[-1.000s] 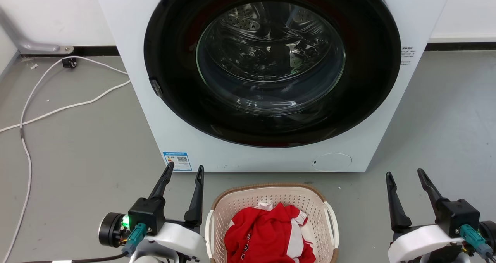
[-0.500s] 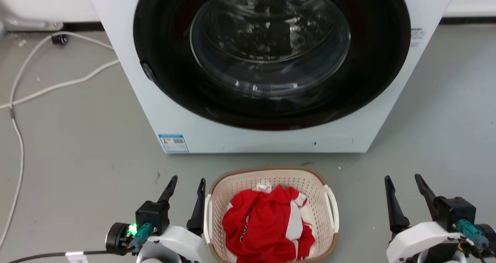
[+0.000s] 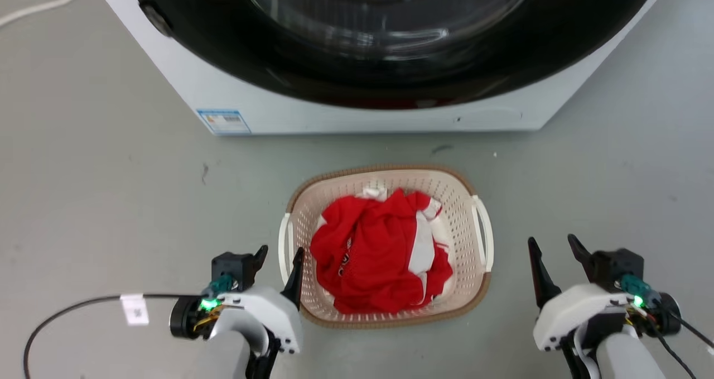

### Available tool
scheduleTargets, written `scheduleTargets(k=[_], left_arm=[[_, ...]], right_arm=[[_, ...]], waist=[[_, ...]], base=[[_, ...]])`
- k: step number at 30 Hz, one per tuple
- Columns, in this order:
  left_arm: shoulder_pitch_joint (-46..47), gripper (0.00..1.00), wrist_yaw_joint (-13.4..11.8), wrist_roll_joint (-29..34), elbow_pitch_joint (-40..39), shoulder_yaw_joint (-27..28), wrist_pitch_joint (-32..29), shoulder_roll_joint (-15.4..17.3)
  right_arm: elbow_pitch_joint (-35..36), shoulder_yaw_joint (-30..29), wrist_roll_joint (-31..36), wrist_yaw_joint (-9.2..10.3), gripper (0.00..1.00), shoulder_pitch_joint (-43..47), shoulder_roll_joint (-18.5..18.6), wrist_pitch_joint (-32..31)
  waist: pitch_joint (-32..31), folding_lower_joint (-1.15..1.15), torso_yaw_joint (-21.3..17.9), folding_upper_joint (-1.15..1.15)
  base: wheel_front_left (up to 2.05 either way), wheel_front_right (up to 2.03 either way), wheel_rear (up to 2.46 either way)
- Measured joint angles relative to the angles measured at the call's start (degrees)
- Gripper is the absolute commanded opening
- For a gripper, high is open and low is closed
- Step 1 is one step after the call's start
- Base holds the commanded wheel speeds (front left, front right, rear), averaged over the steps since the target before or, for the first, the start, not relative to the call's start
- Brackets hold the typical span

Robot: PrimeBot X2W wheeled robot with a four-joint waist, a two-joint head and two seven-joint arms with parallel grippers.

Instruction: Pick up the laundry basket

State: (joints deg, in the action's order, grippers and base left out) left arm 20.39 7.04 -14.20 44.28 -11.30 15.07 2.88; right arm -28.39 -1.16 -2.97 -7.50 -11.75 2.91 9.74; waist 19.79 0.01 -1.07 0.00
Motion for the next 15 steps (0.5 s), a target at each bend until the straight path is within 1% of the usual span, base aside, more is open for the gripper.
scheduleTargets(k=[7, 15], left_arm=[[10.5, 1.00, 0.4, -2.5, 11.1, -2.3, -0.9, 0.8], [20.7, 1.00, 0.5, -8.8, 17.4, -8.2, -5.2, 2.4]], right_arm=[[-11.8, 2.7, -1.2, -0.01, 1.00, -10.4, 0.0, 1.0], [-26.3, 5.7, -3.3, -0.01, 1.00, -23.4, 0.0, 0.9]], waist=[[7.7, 0.00, -0.3, 0.00], [16.0, 0.00, -0.8, 0.00]], base=[[0.00, 0.00, 0.00], [0.00, 0.00, 0.00]])
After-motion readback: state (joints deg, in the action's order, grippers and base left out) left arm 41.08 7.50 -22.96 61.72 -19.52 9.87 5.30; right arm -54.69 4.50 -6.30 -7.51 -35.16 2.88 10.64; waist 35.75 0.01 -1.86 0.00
